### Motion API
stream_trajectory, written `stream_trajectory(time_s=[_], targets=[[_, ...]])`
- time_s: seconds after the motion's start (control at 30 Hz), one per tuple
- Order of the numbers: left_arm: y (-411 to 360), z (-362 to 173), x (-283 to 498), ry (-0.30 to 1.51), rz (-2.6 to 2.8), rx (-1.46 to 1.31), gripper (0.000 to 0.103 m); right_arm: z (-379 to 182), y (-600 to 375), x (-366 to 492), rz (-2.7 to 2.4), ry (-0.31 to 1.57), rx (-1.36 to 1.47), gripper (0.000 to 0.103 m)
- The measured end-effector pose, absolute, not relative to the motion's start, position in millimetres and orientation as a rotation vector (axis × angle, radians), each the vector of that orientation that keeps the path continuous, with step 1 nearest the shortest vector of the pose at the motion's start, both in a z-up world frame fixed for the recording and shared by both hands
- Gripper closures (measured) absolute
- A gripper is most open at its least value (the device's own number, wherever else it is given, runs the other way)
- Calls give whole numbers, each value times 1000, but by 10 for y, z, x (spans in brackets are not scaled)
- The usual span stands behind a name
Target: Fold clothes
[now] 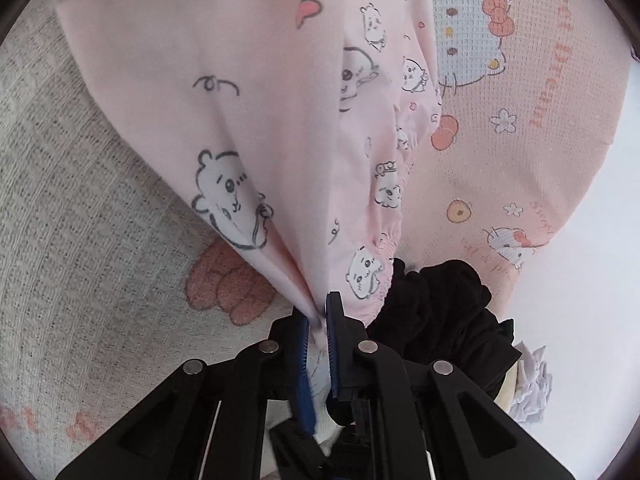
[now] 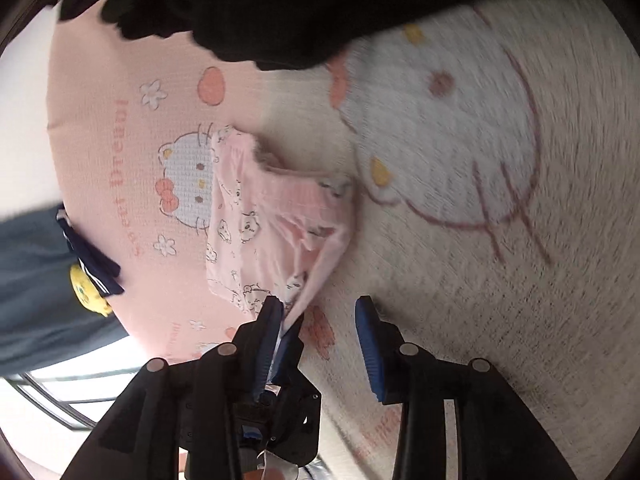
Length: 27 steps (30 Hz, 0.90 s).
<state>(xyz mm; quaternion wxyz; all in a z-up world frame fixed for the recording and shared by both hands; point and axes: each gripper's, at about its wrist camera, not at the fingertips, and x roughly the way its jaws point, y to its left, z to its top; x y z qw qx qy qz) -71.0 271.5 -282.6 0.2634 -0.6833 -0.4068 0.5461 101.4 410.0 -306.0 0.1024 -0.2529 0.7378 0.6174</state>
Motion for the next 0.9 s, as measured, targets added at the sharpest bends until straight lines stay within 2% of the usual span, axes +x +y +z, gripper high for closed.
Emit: stream_trajectory(time_s=[0.17, 0.43, 0.47, 0.53, 0.57, 0.73, 0.9], targets=[[2721, -2821, -777, -1154, 1430, -1859, 96, -3010, 4145, 829, 1900, 2072, -751, 57], [2688, -2886, -869, -1181, 1398, -1869, 96, -2929, 4217, 533, 2014, 1897, -756, 58], [2691, -2883, -883, -1177, 1396, -1867, 96, -2919, 4226, 496, 2027, 1875, -756, 62], [2686, -2866, -851, -1167, 1402, -1863, 96, -2875, 4213, 453, 2061, 1799, -786, 86], [2663, -2851, -804, -1164, 1406, -1860, 96, -2845, 4195, 442, 2079, 1749, -810, 102], [2599, -2802, -813, -1131, 1449, -1809, 96, -2694, 4109, 387, 2158, 1498, -924, 100], [2620, -2615, -827, -899, 1564, -1787, 96, -2546, 4025, 336, 2214, 1248, -1025, 99]])
